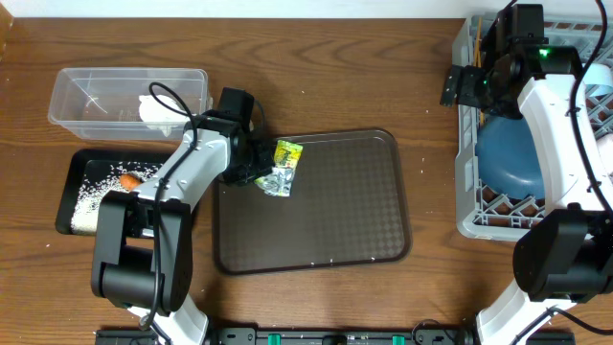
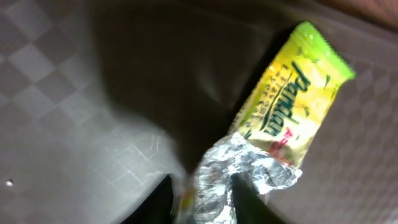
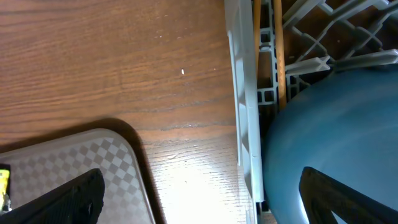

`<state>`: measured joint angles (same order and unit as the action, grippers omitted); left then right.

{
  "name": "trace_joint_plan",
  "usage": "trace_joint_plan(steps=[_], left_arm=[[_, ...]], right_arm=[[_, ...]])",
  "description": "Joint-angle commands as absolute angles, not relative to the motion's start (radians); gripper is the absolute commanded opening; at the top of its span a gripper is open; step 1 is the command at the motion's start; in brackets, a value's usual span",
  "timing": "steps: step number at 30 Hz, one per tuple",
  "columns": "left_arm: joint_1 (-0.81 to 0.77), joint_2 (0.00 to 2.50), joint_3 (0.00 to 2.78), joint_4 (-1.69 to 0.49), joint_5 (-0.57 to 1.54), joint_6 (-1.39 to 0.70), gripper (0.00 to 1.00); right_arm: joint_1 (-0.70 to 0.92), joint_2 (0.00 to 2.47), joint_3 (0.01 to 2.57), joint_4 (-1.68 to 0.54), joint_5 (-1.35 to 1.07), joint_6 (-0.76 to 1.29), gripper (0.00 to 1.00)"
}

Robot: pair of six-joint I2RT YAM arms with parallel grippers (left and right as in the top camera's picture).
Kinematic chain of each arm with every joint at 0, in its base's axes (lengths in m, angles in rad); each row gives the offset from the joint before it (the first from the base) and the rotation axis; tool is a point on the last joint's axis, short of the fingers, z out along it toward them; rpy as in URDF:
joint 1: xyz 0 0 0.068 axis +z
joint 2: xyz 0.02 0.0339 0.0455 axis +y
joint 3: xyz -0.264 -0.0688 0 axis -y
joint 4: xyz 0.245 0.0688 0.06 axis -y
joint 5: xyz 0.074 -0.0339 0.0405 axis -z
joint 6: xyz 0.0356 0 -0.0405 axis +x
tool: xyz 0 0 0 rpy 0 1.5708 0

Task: Sort waste into correct bins and load items into the dishwasher rack
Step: 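Reach the left gripper to the yellow Pandan snack wrapper and grasp it, then carry the snack wrapper with the left gripper into the clear bin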

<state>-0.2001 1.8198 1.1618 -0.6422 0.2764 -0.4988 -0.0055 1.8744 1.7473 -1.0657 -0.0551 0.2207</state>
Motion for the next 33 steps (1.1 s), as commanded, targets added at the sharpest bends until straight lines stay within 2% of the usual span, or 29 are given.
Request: trace_joint_plan(steps=[1,9,14,19,27,33], left_arm=[[-0.197,1.816,1.178,-0.646,0.277,-0.49,0.07],[-0.134,1.752,1.286,-0.654,0.276,-0.49,0.06],[-0.046,1.636,1.313,-0.538,0.266,-0.491,0.06],[0.051,1.571,1.312,-0.398,0.08,-0.5,0.06],[0.165,1.63,1.311,-0.353,-0.157,-0.712,0.06],[0.212,1.741,1.311,-0.311,-0.17,-0.743,0.09]], right_arm=[[-0.006,1.851,1.759,-1.067,-0.052,0.231,0.99],[-0.006,1.851,1.759,-1.067,-0.052,0.231,0.99],[-0.005,1.851,1.759,-1.067,-0.052,0.231,0.99],[-0.006,1.851,1.759,-1.067,-0.052,0.231,0.99],[-0.006,1.851,1.759,-1.067,-0.053,0.231,0.99],[-0.006,1.851,1.759,-1.067,-0.053,0.231,0.99]])
